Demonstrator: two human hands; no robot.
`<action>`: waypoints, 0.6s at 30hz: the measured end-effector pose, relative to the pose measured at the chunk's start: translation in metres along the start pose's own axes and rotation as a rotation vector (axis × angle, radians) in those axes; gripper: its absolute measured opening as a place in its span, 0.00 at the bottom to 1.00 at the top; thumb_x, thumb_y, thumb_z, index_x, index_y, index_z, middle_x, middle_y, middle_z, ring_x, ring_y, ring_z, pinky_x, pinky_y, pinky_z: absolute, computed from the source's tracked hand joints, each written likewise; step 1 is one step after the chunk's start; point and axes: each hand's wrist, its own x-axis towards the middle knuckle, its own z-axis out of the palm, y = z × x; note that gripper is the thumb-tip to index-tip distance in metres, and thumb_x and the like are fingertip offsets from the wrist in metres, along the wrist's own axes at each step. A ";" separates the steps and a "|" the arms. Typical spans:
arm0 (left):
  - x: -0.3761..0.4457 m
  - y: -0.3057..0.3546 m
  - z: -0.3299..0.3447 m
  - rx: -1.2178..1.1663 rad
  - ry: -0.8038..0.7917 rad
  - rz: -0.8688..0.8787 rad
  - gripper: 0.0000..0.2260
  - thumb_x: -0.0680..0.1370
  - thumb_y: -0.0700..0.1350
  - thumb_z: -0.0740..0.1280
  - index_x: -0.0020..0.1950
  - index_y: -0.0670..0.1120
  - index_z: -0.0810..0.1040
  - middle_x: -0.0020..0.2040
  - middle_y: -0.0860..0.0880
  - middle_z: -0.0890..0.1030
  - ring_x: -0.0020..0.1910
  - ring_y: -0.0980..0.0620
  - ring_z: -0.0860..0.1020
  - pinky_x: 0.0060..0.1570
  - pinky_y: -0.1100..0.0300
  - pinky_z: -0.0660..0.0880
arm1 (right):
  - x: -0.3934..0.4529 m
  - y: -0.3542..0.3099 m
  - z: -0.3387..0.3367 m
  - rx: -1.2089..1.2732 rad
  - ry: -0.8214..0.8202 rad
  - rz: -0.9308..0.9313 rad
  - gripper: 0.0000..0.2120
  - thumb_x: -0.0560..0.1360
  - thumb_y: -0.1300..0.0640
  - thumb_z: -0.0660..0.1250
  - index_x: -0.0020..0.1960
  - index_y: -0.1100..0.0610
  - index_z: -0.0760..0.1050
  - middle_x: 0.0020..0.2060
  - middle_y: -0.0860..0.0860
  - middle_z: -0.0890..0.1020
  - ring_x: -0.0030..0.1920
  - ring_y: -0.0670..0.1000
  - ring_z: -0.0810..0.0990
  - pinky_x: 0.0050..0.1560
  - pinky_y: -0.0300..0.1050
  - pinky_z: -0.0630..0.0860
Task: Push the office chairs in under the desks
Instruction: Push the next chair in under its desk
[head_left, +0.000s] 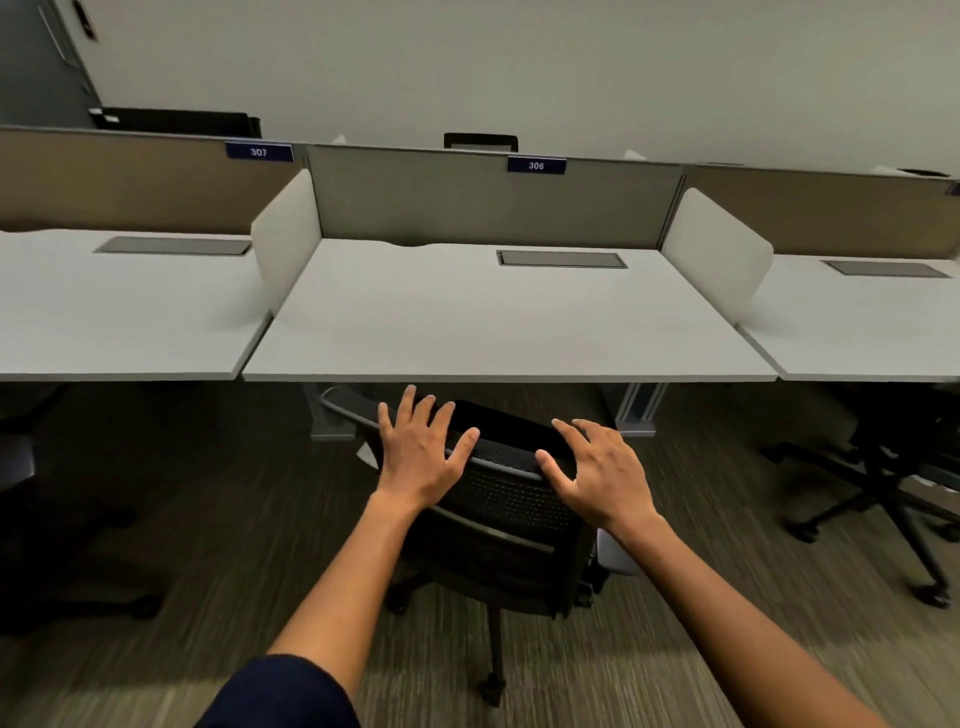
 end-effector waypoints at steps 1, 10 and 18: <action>0.009 0.003 0.003 0.003 -0.003 -0.001 0.37 0.77 0.69 0.45 0.77 0.49 0.68 0.79 0.44 0.65 0.82 0.44 0.49 0.76 0.36 0.39 | 0.010 0.007 0.000 -0.005 -0.006 -0.006 0.34 0.79 0.32 0.50 0.78 0.49 0.64 0.73 0.54 0.72 0.72 0.55 0.69 0.71 0.52 0.68; 0.093 0.025 0.025 0.044 -0.123 -0.019 0.33 0.80 0.68 0.49 0.80 0.51 0.61 0.81 0.45 0.59 0.82 0.45 0.42 0.74 0.36 0.33 | 0.106 0.066 0.007 0.004 -0.061 -0.064 0.32 0.80 0.33 0.49 0.79 0.47 0.61 0.74 0.54 0.71 0.73 0.56 0.68 0.72 0.53 0.67; 0.156 0.045 0.046 0.072 -0.193 -0.030 0.32 0.82 0.67 0.47 0.82 0.52 0.56 0.83 0.44 0.53 0.82 0.44 0.39 0.75 0.39 0.33 | 0.184 0.115 0.015 -0.017 -0.084 -0.082 0.34 0.78 0.29 0.45 0.80 0.43 0.56 0.75 0.54 0.69 0.75 0.57 0.66 0.73 0.55 0.66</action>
